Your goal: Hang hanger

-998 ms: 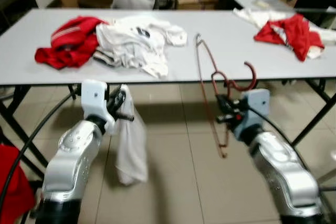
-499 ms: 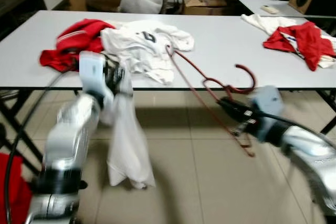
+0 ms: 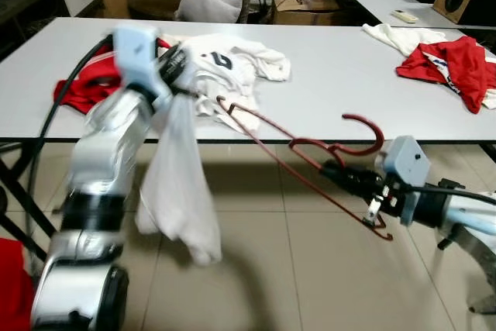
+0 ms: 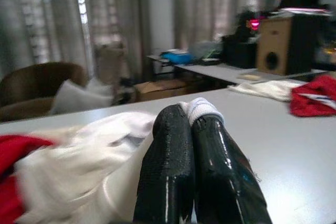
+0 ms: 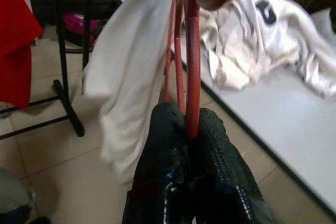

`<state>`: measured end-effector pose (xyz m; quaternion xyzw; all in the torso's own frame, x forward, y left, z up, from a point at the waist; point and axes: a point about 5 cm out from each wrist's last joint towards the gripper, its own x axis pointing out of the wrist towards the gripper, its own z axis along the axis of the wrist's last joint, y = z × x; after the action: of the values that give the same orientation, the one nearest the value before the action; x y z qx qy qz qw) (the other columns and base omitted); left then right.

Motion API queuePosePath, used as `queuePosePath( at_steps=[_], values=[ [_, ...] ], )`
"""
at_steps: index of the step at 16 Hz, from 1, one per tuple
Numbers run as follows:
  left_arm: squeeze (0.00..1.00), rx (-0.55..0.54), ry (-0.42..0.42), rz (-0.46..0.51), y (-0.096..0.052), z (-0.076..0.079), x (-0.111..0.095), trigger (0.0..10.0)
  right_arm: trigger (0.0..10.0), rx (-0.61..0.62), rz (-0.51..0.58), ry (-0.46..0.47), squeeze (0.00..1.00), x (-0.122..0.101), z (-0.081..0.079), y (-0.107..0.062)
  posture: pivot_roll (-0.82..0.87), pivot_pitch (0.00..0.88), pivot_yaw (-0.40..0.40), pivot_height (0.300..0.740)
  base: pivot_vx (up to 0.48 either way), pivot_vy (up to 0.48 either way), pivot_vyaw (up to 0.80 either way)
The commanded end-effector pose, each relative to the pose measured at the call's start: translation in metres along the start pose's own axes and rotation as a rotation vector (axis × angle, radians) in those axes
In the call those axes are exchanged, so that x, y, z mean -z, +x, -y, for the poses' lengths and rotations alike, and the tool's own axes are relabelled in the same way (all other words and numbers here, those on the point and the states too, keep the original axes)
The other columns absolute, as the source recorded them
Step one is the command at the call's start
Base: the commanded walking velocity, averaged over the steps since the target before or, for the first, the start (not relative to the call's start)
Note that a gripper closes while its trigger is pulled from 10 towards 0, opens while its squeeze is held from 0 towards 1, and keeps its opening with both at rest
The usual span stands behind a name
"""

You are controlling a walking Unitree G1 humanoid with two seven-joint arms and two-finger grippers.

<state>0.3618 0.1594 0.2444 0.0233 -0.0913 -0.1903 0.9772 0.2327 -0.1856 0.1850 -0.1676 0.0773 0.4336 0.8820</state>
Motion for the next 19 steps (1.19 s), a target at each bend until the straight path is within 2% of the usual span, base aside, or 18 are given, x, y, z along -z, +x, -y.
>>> queuePosePath(
  at_steps=[1, 3, 5, 7, 12, 13, 14, 15, 19],
  values=[
    [0.00, 0.020, 0.027, 0.034, 0.005, 0.001, -0.011, 10.0, 10.0, 0.004, 0.010, -0.012, 0.00, -0.004, 0.002, -0.002, -0.11, 0.000, -0.002, 0.727, 0.307, 0.000, 0.00],
    [0.00, 0.035, 0.014, 0.048, 0.006, 0.003, -0.014, 10.0, 10.0, 0.038, 0.033, -0.004, 0.00, -0.005, 0.003, 0.000, -0.12, 0.000, 0.001, 0.727, 0.307, 0.000, 0.00],
    [0.00, 0.059, -0.005, 0.056, 0.005, 0.010, -0.013, 10.0, 10.0, 0.095, 0.052, 0.060, 0.00, -0.001, 0.000, 0.010, -0.12, 0.000, -0.004, 0.727, 0.306, 0.000, 0.00],
    [0.00, 0.070, -0.016, 0.054, 0.004, 0.015, -0.010, 10.0, 10.0, 0.108, 0.056, 0.116, 0.00, 0.003, -0.003, 0.014, -0.12, 0.000, -0.004, 0.727, 0.307, 0.000, -0.74],
    [0.00, 0.074, -0.026, 0.041, 0.003, 0.017, -0.005, 10.0, 10.0, 0.033, 0.060, 0.080, 0.00, -0.002, -0.011, 0.009, -0.12, 0.000, -0.004, 0.727, 0.310, 0.000, -0.59],
    [0.00, 0.057, -0.012, 0.038, 0.005, 0.014, -0.005, 10.0, 10.0, -0.040, 0.055, 0.060, 0.00, -0.004, -0.016, 0.002, -0.12, 0.000, -0.003, 0.727, 0.307, 0.000, 0.00],
    [0.00, 0.047, -0.005, 0.037, 0.005, 0.011, -0.006, 10.0, 10.0, -0.060, 0.050, 0.057, 0.00, -0.004, -0.017, 0.000, -0.12, 0.000, -0.003, 0.727, 0.304, 0.000, 0.00],
    [0.00, 0.013, 0.022, 0.032, 0.007, 0.004, -0.007, 10.0, 10.0, -0.116, 0.036, 0.051, 0.00, -0.004, -0.020, -0.005, -0.12, 0.000, -0.002, 0.727, 0.307, 0.000, 0.00],
    [0.00, -0.054, 0.059, 0.037, 0.007, -0.015, -0.016, 10.0, 10.0, -0.162, 0.024, 0.035, 0.00, -0.005, -0.016, -0.009, -0.12, 0.000, -0.002, 0.727, 0.307, 0.000, 0.00]
  ],
)
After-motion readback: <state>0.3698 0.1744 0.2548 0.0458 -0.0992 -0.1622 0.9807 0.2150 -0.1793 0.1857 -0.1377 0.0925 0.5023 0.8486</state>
